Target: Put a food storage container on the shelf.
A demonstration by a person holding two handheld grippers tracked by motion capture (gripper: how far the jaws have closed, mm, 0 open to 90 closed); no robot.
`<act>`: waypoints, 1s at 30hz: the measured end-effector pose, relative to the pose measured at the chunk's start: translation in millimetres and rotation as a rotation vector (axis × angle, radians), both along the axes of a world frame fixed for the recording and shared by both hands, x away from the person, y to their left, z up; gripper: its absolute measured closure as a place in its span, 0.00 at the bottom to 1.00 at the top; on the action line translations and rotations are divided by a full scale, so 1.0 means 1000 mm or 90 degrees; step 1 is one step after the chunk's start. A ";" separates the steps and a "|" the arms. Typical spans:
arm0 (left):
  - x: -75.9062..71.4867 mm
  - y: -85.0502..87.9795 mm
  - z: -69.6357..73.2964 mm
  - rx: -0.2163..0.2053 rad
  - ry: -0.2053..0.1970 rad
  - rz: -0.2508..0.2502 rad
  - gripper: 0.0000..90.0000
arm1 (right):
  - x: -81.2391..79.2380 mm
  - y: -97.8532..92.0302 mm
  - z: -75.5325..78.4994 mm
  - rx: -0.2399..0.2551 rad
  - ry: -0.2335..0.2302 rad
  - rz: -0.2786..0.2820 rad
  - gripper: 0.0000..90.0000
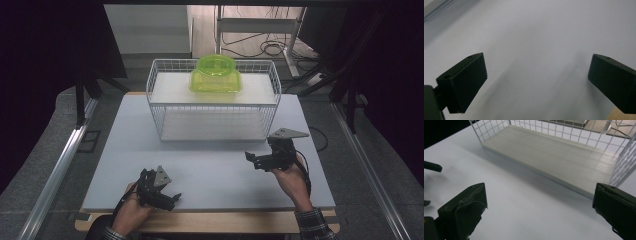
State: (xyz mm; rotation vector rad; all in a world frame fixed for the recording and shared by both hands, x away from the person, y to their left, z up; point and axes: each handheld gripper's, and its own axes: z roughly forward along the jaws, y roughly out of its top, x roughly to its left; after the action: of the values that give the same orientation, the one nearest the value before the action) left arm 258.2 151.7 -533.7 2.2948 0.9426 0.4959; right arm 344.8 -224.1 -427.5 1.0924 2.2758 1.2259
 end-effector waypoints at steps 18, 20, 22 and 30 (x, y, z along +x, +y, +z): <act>0.000 0.000 0.000 0.005 -0.005 -0.002 0.02 | -0.017 -0.021 -0.031 -0.030 0.003 -0.025 0.00; 0.000 0.000 -0.001 0.009 -0.009 -0.003 0.02 | -0.019 -0.023 -0.034 -0.031 0.006 -0.028 0.00; 0.000 0.000 -0.001 0.016 -0.013 -0.006 0.02 | -0.020 -0.024 -0.038 -0.037 0.007 -0.029 0.00; -0.001 -0.001 -0.002 0.023 -0.020 -0.010 0.01 | -0.027 -0.032 -0.052 -0.047 0.011 -0.038 0.00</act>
State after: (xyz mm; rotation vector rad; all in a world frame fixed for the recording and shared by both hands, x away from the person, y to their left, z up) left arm 257.4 151.0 -535.6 2.3182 0.9070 0.5438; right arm 317.9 -256.6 -480.0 1.1395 2.2654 1.1041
